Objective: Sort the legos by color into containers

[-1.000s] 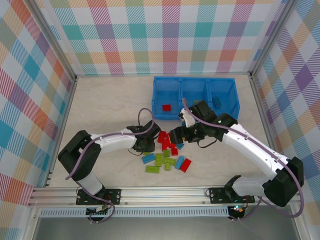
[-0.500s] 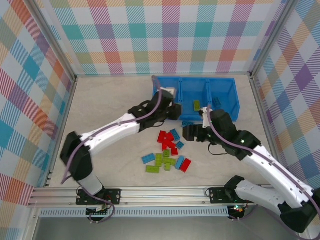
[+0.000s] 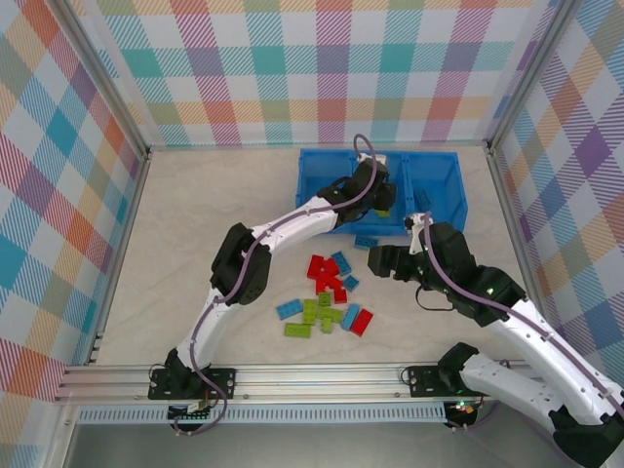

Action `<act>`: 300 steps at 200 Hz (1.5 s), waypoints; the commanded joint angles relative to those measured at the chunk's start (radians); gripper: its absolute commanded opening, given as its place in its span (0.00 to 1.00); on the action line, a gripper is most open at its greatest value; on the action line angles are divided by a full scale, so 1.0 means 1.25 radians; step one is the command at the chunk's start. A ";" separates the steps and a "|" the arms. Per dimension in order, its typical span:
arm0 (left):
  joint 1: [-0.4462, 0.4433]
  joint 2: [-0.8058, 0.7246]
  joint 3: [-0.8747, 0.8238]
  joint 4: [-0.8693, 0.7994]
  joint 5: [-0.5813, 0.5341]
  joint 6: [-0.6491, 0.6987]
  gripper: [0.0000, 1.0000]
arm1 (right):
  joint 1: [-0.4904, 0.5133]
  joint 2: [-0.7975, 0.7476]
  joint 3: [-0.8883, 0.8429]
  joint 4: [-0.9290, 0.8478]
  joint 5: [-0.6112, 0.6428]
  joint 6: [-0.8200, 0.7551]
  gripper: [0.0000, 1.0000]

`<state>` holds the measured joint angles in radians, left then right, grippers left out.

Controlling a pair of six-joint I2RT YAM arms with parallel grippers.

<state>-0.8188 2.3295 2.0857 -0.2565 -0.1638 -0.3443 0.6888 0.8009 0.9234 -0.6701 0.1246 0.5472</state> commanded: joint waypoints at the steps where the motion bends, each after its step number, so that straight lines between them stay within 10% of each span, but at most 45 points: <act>1: 0.005 -0.043 0.034 -0.002 0.025 0.013 0.55 | 0.002 -0.006 -0.013 -0.015 0.016 0.018 0.81; 86: -0.046 -0.644 -0.515 0.096 0.060 0.131 0.57 | 0.002 0.086 -0.004 -0.029 -0.008 -0.030 0.82; 142: -0.145 -1.045 -0.718 -0.210 0.063 0.403 0.61 | 0.002 0.357 0.055 0.033 -0.053 -0.088 0.83; 180: -0.159 -1.225 -0.851 -0.353 0.130 0.600 0.81 | -0.001 0.499 0.072 0.102 -0.109 -0.115 0.83; 300: -0.157 -1.335 -1.078 -0.259 0.131 0.749 1.00 | -0.044 0.596 0.002 0.132 -0.163 -0.135 0.68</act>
<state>-1.0195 0.6758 0.7666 -0.5995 -0.0193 0.5644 0.6403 1.5555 0.9737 -0.5076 -0.0063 0.3843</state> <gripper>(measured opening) 0.998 0.684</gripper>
